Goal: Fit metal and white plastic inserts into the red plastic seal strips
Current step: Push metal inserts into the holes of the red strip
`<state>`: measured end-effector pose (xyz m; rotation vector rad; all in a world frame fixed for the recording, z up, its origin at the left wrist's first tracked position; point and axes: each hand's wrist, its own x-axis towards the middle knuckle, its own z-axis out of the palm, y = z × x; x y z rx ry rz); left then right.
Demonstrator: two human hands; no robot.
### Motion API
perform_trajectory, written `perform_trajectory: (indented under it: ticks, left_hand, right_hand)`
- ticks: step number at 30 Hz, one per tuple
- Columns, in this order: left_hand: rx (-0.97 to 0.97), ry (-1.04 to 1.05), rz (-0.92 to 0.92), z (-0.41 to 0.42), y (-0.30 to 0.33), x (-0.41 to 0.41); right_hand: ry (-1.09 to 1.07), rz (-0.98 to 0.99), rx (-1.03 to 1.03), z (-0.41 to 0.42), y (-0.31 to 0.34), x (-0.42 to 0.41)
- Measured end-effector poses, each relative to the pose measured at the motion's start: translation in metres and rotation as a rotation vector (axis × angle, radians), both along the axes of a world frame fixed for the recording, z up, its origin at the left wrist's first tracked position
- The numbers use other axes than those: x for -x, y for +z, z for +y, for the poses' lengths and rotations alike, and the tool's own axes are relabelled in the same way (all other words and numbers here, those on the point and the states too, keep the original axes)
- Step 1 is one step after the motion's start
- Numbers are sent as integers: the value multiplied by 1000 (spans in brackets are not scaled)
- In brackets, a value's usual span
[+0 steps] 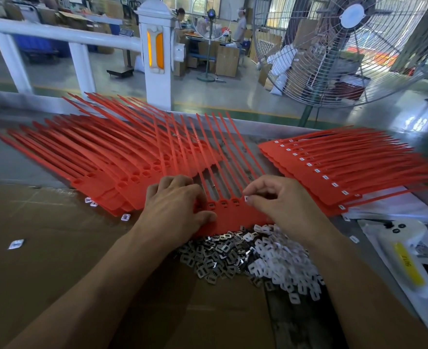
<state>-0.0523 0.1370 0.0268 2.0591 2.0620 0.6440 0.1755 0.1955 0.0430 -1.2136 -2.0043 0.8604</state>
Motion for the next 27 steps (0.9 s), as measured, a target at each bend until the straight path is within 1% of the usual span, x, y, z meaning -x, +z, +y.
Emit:
perform_trajectory:
  ticks: [3,6,10,14,21,27]
  left_hand:
    - [5,1,3,0,0,0]
    - [6,4,6,0,0,0]
    - [4,3,-5,0,-1,0]
    - [5,5,-1,1,-1,1]
    - [2,6,-1,2,-2,1]
    - [0,8,1,3,-4,1]
  right_hand:
    - [-71,63,61,4,-3,0]
    - [-123,76,81,7,-4,1]
    - [-204,19,33,10,-7,3]
    - [-272,-88,-2,17,-10,7]
    - [-228,-190,66,21,-10,8]
    - [-114,-239,137,15,-4,2]
